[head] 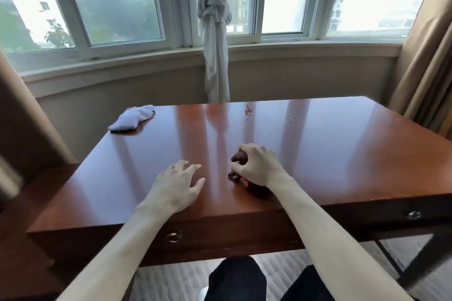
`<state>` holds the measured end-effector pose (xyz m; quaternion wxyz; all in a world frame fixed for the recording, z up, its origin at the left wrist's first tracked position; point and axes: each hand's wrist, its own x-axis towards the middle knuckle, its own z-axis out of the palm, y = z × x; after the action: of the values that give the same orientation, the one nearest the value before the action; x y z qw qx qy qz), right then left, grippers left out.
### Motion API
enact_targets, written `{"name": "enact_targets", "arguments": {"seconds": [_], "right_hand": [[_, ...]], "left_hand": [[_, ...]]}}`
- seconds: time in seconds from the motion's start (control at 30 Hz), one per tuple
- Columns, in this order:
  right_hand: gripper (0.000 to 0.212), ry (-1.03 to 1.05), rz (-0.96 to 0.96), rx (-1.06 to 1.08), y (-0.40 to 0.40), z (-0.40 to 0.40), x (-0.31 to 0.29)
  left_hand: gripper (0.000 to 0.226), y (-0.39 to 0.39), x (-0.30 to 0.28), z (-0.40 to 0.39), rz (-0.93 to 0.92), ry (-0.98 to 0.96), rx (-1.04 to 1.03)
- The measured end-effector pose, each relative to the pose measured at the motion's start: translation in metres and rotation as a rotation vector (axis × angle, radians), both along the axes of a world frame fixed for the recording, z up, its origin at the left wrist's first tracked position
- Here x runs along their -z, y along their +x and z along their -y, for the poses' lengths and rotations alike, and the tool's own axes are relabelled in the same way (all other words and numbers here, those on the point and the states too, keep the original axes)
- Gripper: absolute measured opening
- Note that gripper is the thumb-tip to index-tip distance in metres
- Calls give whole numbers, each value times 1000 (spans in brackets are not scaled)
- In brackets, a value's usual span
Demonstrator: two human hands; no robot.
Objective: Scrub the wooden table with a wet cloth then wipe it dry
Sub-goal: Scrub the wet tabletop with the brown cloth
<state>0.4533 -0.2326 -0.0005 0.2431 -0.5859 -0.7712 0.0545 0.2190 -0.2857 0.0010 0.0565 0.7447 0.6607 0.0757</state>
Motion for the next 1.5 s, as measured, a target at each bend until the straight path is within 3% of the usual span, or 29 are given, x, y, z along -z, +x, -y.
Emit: {"name": "enact_targets", "arguments": {"seconds": [0.07, 0.2, 0.3, 0.37, 0.5, 0.67, 0.8, 0.9, 1.0, 1.1, 1.17, 1.3, 1.5], "right_hand": [[22, 31, 0, 100, -8, -28, 0], [26, -37, 6, -25, -24, -102, 4], [25, 31, 23, 167, -30, -177, 5], [27, 56, 55, 168, -56, -224, 8], [24, 45, 30, 69, -125, -303, 8], [32, 44, 58, 92, -170, -368, 3], [27, 53, 50, 86, -175, -342, 6], [27, 54, 55, 24, -179, -280, 4], [27, 58, 49, -162, -193, -192, 3], [21, 93, 18, -394, -220, -110, 5], [28, 109, 49, -490, -235, -80, 6], [24, 56, 31, -454, -245, -101, 2], [31, 44, 46, -185, -268, -235, 6]], "left_hand": [[58, -8, -1, -26, -26, -25, -32], [69, -30, 4, -99, -70, -66, -136], [73, -47, 16, -154, -49, -129, -226], [73, -52, 23, -177, -66, -137, -267], [73, -54, 33, -192, -86, -126, -272], [74, -56, 31, -194, -119, -145, -273], [71, -62, 22, -197, -80, -196, -226], [60, -90, 7, -201, 80, -173, -137], [49, -132, -4, -195, 217, -98, -133], [54, -164, -3, -176, 203, -60, -223], [54, -177, 3, -163, 139, -51, -274], [64, -201, 17, -158, -35, -132, -325], [91, -216, 41, -167, -141, -161, -306]]}}
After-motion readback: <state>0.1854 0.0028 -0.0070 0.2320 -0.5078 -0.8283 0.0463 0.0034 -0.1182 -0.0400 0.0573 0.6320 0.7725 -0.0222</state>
